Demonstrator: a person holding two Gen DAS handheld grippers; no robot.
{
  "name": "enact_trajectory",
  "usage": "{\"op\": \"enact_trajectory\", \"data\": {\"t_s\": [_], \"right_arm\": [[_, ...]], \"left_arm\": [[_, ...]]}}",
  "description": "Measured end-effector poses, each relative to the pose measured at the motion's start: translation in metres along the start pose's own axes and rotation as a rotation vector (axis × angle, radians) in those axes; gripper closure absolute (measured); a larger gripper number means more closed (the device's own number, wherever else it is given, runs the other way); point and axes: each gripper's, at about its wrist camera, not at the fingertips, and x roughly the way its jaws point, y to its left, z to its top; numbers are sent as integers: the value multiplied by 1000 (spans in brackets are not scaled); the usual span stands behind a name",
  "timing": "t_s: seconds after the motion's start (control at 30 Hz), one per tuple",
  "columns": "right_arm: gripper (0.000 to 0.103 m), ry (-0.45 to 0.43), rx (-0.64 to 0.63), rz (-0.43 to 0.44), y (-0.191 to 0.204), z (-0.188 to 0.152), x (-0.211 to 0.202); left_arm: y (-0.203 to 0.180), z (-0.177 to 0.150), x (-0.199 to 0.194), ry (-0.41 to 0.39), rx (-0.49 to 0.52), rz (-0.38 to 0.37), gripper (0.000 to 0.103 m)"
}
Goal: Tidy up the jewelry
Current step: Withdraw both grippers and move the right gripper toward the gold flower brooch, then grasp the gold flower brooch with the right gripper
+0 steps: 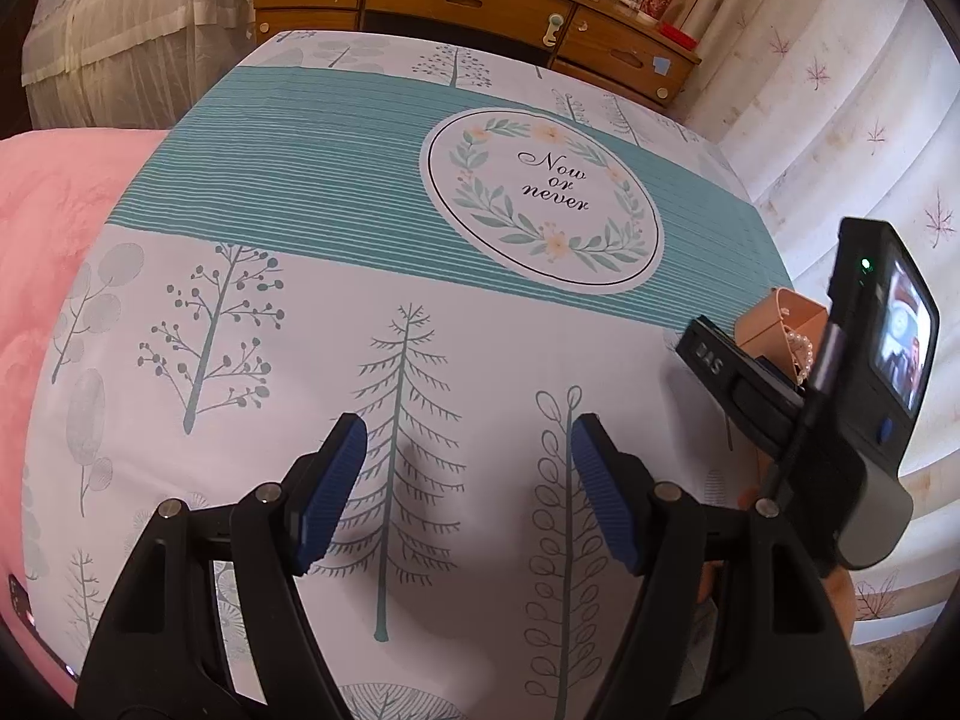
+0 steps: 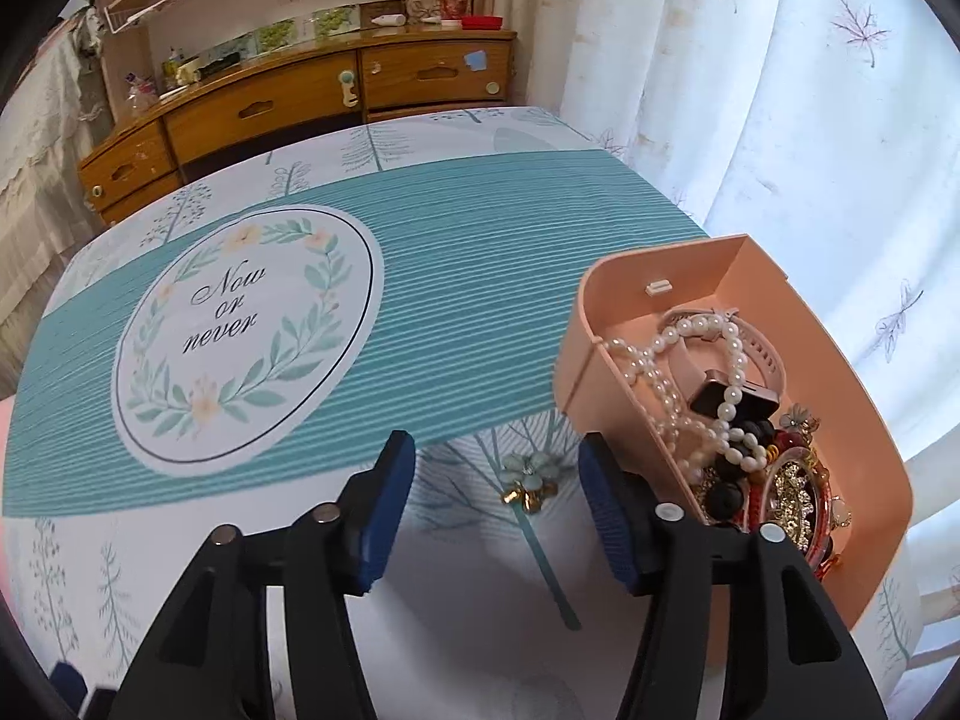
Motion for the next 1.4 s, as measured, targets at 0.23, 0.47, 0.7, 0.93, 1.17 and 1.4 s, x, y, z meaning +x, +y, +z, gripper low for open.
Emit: {"op": "enact_trajectory", "data": {"t_s": [0.23,0.47,0.7,0.93,1.17,1.4], "right_arm": [[43,-16,120,-14,0,1,-6],[42,-55,166,-14,7,-2,-25],[42,-43,183,-50,5,-13,-19],[43,-19,178,-80,2,-16,0],[43,-3,170,-53,1,-13,10],[50,9,141,-21,-2,-11,11]], "left_arm": [[-1,-1,-3,-7,0,7,35],[0,1,-9,-24,-4,20,35],[3,3,-8,-19,-10,26,35],[1,4,-8,-15,-2,27,35],[0,7,-6,-12,-3,29,35],[0,31,-3,-47,-1,66,35]]}}
